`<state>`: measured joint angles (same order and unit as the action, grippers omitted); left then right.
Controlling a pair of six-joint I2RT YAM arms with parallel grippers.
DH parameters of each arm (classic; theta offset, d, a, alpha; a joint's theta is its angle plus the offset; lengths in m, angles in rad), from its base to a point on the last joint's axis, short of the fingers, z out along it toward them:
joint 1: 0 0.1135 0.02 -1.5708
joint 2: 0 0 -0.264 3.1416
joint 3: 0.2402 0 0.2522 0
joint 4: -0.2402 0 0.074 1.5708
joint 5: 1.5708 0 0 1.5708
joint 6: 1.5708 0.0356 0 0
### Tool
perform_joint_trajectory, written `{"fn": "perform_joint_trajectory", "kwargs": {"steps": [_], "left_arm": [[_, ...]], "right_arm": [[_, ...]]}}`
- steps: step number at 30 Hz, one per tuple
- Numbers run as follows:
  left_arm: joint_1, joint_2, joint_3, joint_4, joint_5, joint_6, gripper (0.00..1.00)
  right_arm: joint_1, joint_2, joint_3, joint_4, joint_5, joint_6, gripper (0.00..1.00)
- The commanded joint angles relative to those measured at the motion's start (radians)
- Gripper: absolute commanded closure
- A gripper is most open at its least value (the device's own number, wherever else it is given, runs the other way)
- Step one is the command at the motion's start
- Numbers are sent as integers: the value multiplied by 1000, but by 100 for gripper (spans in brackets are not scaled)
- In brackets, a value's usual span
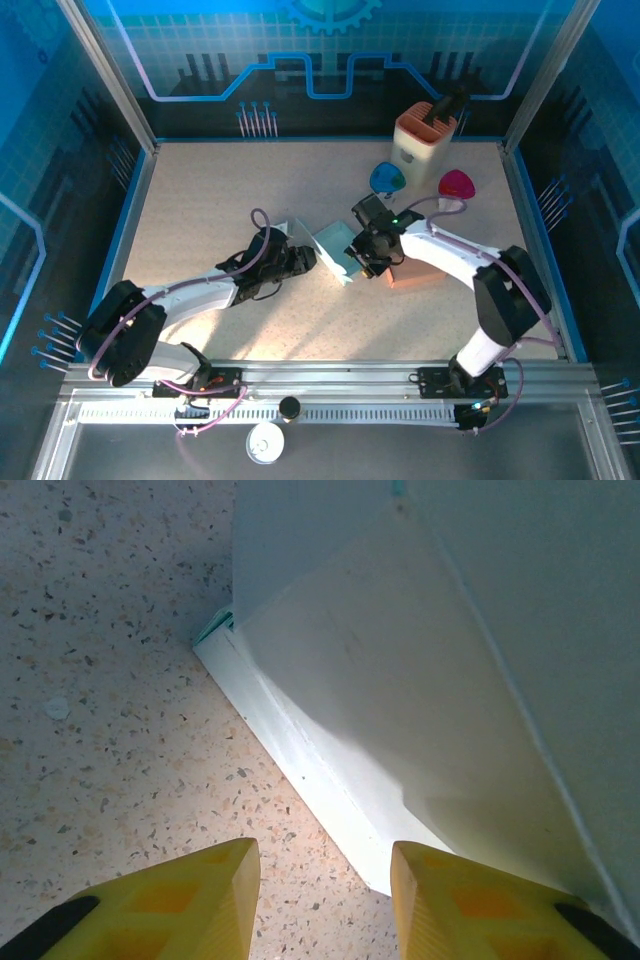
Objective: Fold the paper box
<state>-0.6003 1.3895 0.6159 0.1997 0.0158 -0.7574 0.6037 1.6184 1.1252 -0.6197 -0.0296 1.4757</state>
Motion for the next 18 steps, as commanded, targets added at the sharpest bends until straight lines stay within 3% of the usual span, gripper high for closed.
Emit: {"fn": "perform_joint_trajectory", "kwargs": {"steps": [1, 4, 7, 12, 18], "left_arm": [[-1, -18, 46, -40, -3, 28, 60], [-2, -22, 63, -65, -7, 38, 59], [-2, -25, 74, -81, -5, 45, 58], [-2, -23, 85, -89, -7, 53, 58], [-3, -10, 98, -95, -4, 58, 57]], "right_arm": [[16, -92, 20, 15, 121, -183, 51], [25, -169, -21, 200, 97, -452, 52], [49, -212, -55, 342, -29, -719, 56], [102, -149, 84, 148, -78, -986, 49], [117, -35, 246, -40, -57, -1105, 45]]}}
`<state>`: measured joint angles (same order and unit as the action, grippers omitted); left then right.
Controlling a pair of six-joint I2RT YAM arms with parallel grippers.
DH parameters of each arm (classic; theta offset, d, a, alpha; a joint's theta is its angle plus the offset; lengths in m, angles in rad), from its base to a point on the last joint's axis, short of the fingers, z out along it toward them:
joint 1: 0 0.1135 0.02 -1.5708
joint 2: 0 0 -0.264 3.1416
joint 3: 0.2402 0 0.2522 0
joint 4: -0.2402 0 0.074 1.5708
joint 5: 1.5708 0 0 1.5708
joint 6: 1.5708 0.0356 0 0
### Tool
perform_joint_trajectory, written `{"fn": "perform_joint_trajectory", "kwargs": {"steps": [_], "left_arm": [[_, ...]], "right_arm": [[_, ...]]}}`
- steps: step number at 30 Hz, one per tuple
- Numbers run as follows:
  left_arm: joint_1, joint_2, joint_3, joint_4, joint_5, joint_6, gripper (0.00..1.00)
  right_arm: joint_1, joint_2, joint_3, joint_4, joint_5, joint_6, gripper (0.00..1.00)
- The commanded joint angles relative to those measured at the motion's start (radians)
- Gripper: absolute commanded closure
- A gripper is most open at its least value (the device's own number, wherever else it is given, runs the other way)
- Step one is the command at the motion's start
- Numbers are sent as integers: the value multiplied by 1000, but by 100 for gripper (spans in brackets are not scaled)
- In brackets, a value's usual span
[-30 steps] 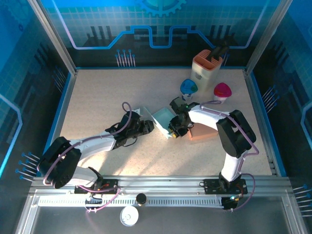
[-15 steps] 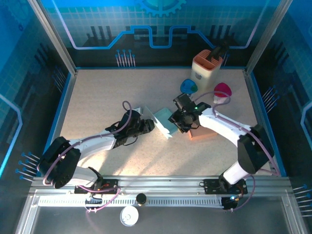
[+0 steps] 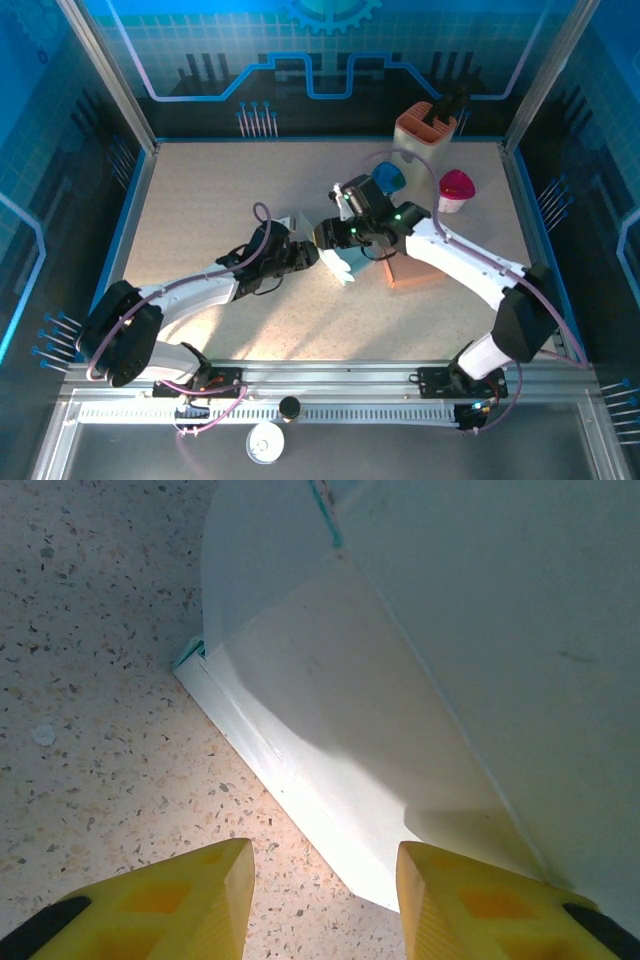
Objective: Fold the paper box
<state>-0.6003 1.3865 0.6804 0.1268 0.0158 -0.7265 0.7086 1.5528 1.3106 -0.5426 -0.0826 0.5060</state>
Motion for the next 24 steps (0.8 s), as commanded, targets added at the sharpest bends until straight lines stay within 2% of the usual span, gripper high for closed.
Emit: {"fn": "perform_joint_trajectory", "kwargs": {"steps": [1, 3, 8, 14, 17, 21, 24], "left_arm": [[-3, -2, 39, -26, -3, 28, 57], [-3, 6, 47, -30, -1, 33, 57], [-4, 21, 61, -29, 3, 38, 57], [-4, 16, 81, -57, -4, 57, 57], [-4, 4, 91, -77, -11, 69, 56], [-4, -24, 97, -115, -30, 86, 54], [-4, -70, 92, -156, -69, 103, 49]], "right_arm": [[14, 43, 77, -123, -10, -143, 46], [16, 69, 111, -150, 0, -147, 47], [18, 152, 191, -198, 13, -142, 60], [18, 177, 220, -185, 35, -103, 69], [17, 189, 227, -177, 35, -71, 78], [18, 202, 215, -147, 28, 9, 97], [20, 156, 158, -76, 58, 105, 100]]}}
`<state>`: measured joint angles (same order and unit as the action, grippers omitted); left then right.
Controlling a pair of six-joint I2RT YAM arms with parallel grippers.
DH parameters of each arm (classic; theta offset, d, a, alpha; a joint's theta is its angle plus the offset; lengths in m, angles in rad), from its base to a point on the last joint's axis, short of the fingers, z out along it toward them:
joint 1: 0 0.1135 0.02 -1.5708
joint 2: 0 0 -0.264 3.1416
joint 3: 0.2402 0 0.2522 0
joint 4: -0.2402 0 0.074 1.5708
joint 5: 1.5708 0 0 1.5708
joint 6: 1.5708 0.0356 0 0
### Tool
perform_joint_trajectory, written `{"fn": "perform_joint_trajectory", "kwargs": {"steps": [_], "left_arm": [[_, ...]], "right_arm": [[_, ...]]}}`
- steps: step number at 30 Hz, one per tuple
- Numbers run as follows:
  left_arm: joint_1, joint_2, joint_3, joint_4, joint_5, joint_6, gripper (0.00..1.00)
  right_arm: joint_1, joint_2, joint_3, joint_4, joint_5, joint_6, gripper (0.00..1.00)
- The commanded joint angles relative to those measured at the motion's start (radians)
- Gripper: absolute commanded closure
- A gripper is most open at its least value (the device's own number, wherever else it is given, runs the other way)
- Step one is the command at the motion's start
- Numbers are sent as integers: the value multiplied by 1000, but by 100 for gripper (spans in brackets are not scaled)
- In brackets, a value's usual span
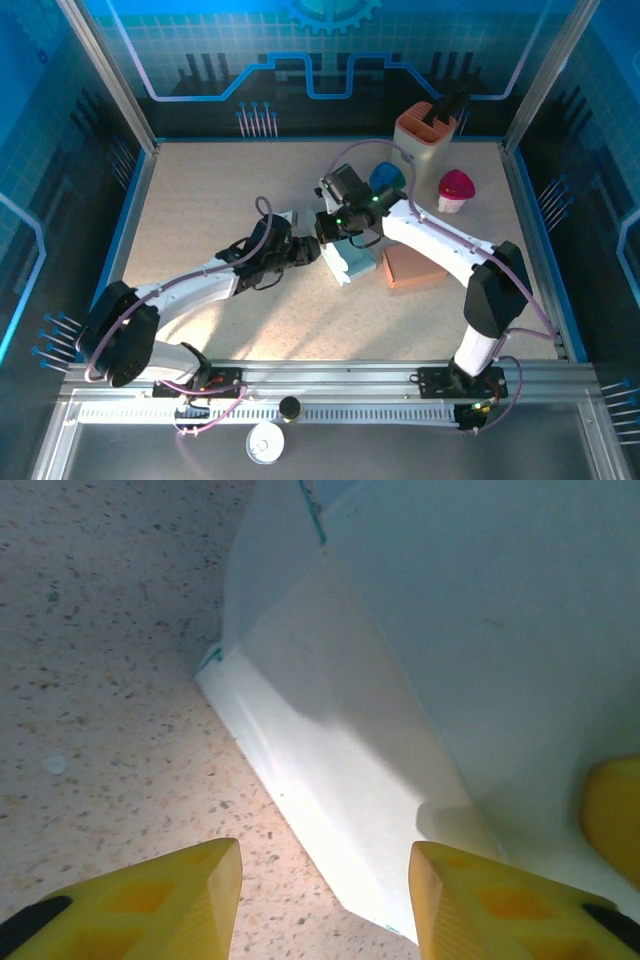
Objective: Fold the paper box
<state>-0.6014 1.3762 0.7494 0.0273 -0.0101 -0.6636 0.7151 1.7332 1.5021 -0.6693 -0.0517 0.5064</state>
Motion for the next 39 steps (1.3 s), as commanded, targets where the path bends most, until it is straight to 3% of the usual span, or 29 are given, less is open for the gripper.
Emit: {"fn": "perform_joint_trajectory", "kwargs": {"steps": [1, 10, 13, 20, 30, 39], "left_arm": [[-4, -82, 20, -76, -59, 46, 48], [-6, -248, -18, -219, -136, 106, 46], [-12, -289, -39, -250, -116, 137, 46], [-101, -340, -71, -315, -137, 263, 47], [-316, -309, -164, -116, -341, 430, 39], [-334, -147, -38, -134, -522, 450, 41]], "right_arm": [[13, -48, -59, 77, 45, 147, 100], [13, -137, -165, 164, 227, 634, 100], [17, -115, -121, 58, 305, 834, 100], [36, -33, 14, -158, 437, 1081, 100], [41, 41, 126, -255, 473, 1138, 100], [42, 20, 106, -236, 483, 1120, 100]]}}
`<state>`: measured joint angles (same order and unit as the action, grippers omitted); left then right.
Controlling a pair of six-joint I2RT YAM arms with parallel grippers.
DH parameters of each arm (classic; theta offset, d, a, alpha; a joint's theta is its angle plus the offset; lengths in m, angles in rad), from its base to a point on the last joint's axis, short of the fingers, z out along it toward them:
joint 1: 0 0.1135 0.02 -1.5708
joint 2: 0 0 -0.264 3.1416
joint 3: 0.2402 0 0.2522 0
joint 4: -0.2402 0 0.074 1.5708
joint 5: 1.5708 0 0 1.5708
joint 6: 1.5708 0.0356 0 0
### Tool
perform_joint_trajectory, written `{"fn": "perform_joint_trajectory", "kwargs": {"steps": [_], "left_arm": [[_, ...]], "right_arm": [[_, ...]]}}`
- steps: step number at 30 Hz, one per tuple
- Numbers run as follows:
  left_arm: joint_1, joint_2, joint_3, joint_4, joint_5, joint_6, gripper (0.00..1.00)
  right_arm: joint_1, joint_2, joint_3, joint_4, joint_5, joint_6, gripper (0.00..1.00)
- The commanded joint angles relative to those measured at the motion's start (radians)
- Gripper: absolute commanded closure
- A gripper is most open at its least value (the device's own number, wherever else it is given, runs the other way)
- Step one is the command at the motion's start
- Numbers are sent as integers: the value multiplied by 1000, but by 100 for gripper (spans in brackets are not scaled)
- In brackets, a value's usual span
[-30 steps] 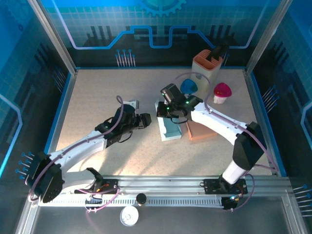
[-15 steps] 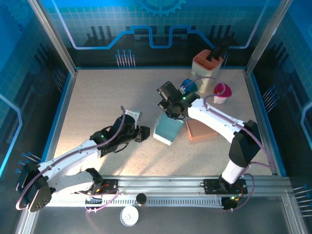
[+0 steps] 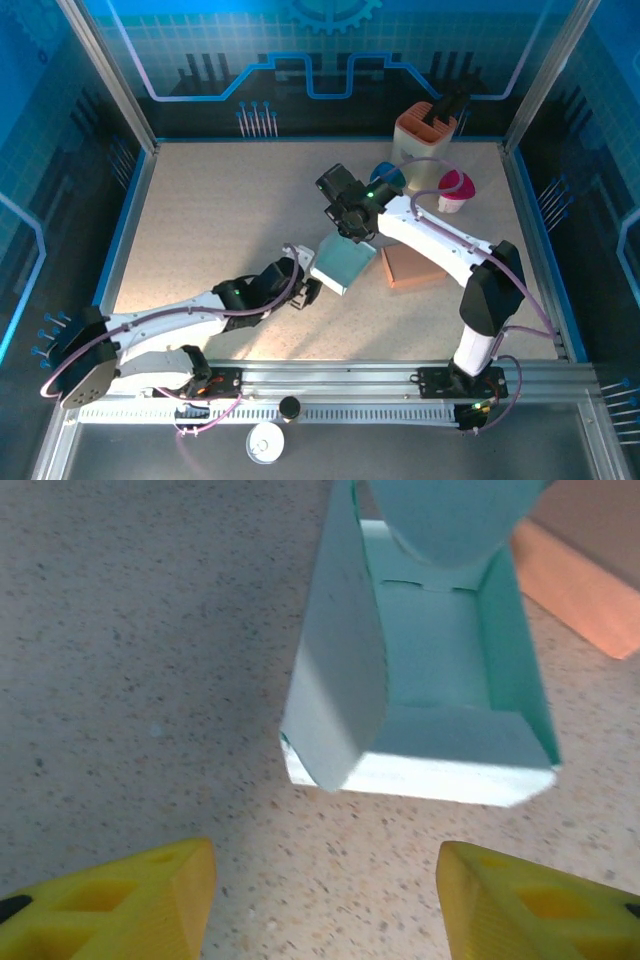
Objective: Fold the paper box
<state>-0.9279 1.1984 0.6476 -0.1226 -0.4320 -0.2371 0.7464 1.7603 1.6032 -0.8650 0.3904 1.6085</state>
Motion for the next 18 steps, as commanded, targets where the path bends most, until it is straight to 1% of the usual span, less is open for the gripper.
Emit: {"fn": "perform_joint_trajectory", "kwargs": {"steps": [1, 6, 9, 13, 17, 18], "left_arm": [[-7, 46, 80, 11, -113, 25, 42], [-8, 88, 123, 28, -120, 40, 48], [-8, 123, 151, 20, -117, 53, 53], [-8, 157, 182, 8, -118, 59, 72], [-8, 159, 183, 7, -133, 60, 81], [-8, 160, 183, 8, -134, 62, 84]], "right_arm": [[10, -7, 5, -40, 41, 16, 100], [10, -9, -1, -31, 33, 9, 100], [11, -10, -5, -23, 29, 8, 100], [11, -11, -6, -17, 24, 2, 100], [11, -15, -12, -10, 23, -4, 100], [11, -17, -15, -4, 21, -9, 100]]}}
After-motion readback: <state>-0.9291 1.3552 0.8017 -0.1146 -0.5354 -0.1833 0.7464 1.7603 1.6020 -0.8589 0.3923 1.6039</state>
